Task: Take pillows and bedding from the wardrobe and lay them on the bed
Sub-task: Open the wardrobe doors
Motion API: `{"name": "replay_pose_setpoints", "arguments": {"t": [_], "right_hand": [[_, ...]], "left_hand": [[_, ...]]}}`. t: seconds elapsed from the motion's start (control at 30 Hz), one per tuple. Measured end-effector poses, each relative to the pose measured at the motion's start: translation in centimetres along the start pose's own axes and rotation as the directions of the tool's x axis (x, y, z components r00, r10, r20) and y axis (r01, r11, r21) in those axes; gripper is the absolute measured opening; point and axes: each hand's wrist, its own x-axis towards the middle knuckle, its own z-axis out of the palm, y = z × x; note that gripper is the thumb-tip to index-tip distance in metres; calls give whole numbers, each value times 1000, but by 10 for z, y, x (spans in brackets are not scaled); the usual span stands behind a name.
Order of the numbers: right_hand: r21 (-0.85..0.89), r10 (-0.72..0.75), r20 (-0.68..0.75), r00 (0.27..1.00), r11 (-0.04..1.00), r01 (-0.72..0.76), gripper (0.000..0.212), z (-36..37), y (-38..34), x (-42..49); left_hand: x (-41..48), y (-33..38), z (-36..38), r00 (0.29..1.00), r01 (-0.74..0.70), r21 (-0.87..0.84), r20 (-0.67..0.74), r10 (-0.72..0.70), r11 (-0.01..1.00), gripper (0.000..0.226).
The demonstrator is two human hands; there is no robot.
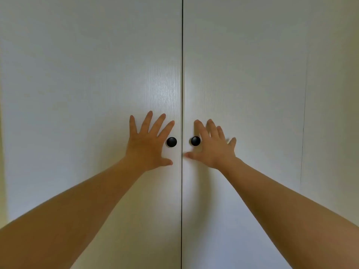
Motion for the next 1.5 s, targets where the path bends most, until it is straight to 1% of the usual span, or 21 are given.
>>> {"name": "replay_pose_setpoints", "arguments": {"t": [0.03, 0.07, 0.1, 0.13, 0.17, 0.2, 0.27, 0.37, 0.47, 0.53, 0.6, 0.77, 0.87, 0.93, 1.0, 1.1, 1.2, 1.27, 1.37, 1.5], "right_hand": [[-11, -19, -42, 999, 1000, 18, 96, -3, -2, -1], [-21, -43, -95, 994, 999, 42, 93, -6, -2, -1], [-47, -53, -141, 989, 998, 47, 89, -8, -4, -1], [-61, -62, -198, 978, 997, 51, 85, -12, -4, 0], [-81, -69, -237, 969, 995, 51, 81, -15, -6, 1], [-101, -72, -271, 960, 994, 46, 78, -18, -8, 1], [-110, -64, -342, 938, 994, 28, 75, -25, -10, 2], [-96, -51, -429, 902, 995, 10, 76, -34, -13, 1], [-113, -56, -471, 880, 994, 3, 77, -40, -12, 0], [-112, -69, -462, 884, 994, 19, 76, -41, -12, 0], [-111, -85, -447, 891, 993, 39, 75, -39, -13, -2], [-160, -107, -345, 932, 986, 53, 66, -25, -11, -6], [-238, -115, -270, 956, 970, 49, 62, -17, -5, -5], [-282, -124, -225, 966, 958, 57, 60, -11, 1, -4], [-286, -134, -209, 969, 956, 71, 55, -5, 6, -7], [-242, -149, -258, 955, 967, 85, 47, 2, 9, -11], [-167, -113, -306, 945, 984, 63, 39, 3, 8, -9], [-161, -75, -277, 958, 986, 31, 35, 3, 7, -7], [-112, -58, -260, 964, 993, 30, 29, 5, 6, -6], [-2, -42, -263, 964, 999, 42, 25, 3, 4, -2]], "left_hand": [[-1, 0, -5, 1000, 5, 14, 5, -5, 1000, 107], [0, -2, -7, 1000, -8, 3, -21, 8, 1000, 106], [1, -3, -10, 996, -26, 0, -85, 26, 1000, 105], [3, -5, -14, 981, -48, -30, -189, 41, 998, 103], [4, -7, -19, 963, -60, -54, -265, 43, 997, 100], [5, -8, -25, 950, -63, -65, -309, 40, 996, 96], [10, -12, -34, 927, -40, -18, -374, 30, 999, 90], [14, -18, -47, 872, 28, 129, -487, 39, 991, 82], [15, -22, -52, 840, 66, 152, -542, 27, 986, 80], [14, -23, -53, 837, 81, 138, -548, 8, 987, 79], [11, -24, -51, 852, 81, 139, -524, 3, 987, 77], [3, -17, -37, 887, 22, 122, -461, 37, 992, 74], [0, -13, -31, 901, -19, 105, -429, 62, 994, 72], [-2, -10, -28, 910, -49, 92, -406, 83, 995, 72], [-4, -7, -23, 915, -85, 78, -389, 109, 993, 71], [-9, 1, -19, 918, -115, 39, -377, 122, 993, 69], [-13, 6, -15, 917, -129, 6, -380, 122, 992, 68], [-16, 7, -12, 916, -137, 20, -378, 134, 990, 73], [-21, 6, -9, 940, -141, -4, -316, 132, 990, 88], [-29, 5, -9, 959, -126, -57, -264, 106, 990, 88]]}}
